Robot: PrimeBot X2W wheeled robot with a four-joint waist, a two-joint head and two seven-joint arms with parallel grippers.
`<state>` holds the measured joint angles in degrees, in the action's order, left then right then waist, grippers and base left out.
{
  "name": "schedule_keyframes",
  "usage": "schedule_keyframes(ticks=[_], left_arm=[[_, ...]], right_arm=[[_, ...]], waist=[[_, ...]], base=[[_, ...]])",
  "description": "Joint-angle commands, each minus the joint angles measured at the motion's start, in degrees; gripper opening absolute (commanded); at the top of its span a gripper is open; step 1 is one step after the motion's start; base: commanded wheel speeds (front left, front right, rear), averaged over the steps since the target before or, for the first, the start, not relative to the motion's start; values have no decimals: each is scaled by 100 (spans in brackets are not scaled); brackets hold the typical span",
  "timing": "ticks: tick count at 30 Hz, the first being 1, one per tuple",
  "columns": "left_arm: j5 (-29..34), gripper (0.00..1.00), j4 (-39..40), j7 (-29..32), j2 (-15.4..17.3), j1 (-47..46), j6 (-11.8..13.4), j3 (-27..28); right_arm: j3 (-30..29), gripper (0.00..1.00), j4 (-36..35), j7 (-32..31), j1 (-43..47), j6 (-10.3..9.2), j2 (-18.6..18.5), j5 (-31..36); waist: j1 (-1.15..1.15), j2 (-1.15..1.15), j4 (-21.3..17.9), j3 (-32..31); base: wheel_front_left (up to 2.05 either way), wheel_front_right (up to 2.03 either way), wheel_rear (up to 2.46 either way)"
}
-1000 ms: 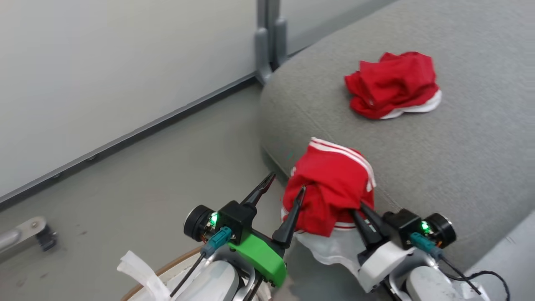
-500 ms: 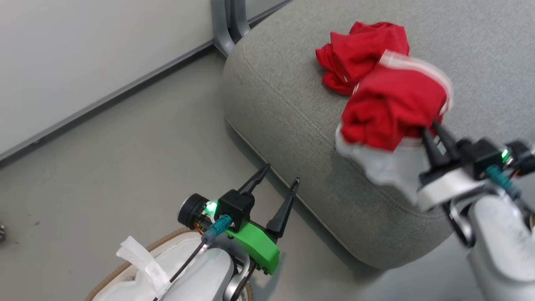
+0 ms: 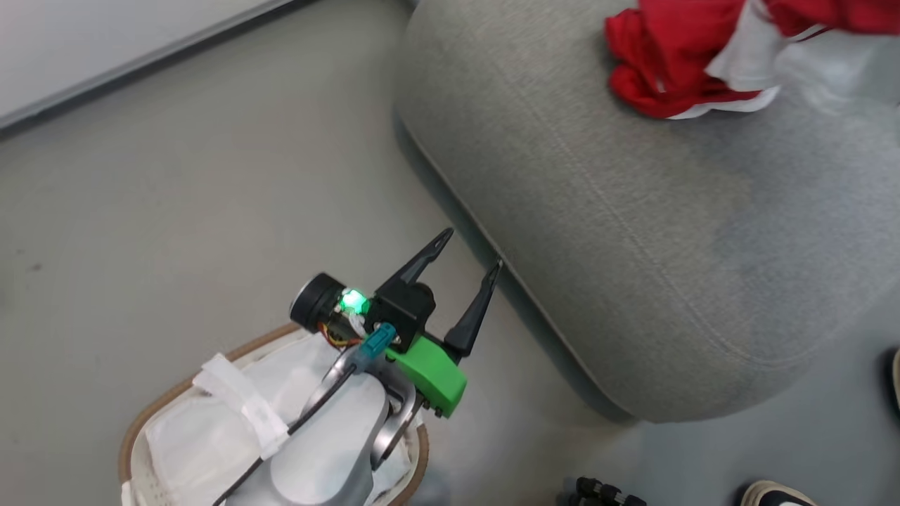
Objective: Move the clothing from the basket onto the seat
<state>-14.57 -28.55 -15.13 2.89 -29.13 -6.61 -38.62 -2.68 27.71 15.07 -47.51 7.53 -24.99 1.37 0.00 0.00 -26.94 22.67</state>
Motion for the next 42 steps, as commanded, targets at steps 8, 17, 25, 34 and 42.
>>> schedule_keyframes(ticks=[8,17,25,34,42], left_arm=[[143,100,55,-3,22,-405,-33,59],[324,100,233,-3,15,-533,-6,147],[324,100,232,-3,13,-530,-47,166],[211,100,344,-3,14,-97,-73,279],[-48,100,618,-3,12,383,-71,342]], right_arm=[[-603,0,1268,14,-712,-8,-152,368],[-1172,0,2321,13,-620,-8,316,851],[-1700,100,2574,1,-168,-3,527,1141],[-1893,100,1641,9,295,-8,731,915],[-1541,100,634,9,1051,-8,899,291]], waist=[[0,0,1304,1248],[0,0,1560,1632],[0,0,1382,1390],[0,0,1038,553],[0,0,982,-356]], base=[[0,0,0],[0,0,0],[0,0,0],[0,0,0],[0,0,0]])
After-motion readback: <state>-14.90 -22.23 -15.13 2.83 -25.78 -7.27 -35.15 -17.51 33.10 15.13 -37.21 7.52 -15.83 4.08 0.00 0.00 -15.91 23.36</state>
